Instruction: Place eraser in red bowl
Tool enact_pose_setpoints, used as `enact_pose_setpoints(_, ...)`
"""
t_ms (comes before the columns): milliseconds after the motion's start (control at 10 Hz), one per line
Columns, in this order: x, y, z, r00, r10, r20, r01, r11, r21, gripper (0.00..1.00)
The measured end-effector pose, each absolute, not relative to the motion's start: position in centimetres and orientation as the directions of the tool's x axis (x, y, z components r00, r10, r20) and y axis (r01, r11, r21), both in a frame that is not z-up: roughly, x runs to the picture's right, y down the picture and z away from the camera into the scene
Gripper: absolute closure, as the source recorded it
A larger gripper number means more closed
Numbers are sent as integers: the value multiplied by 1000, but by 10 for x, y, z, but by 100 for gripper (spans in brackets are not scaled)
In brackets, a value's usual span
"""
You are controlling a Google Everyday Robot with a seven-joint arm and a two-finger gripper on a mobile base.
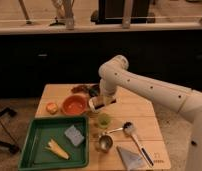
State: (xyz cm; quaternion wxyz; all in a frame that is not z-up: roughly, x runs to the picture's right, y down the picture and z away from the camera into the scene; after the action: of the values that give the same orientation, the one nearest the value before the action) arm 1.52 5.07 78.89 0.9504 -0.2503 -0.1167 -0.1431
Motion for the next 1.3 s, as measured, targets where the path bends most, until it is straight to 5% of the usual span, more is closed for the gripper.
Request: enact_pose_setpoints(1300, -78, 50, 791, 644, -403, 650, 696, 661, -281, 100)
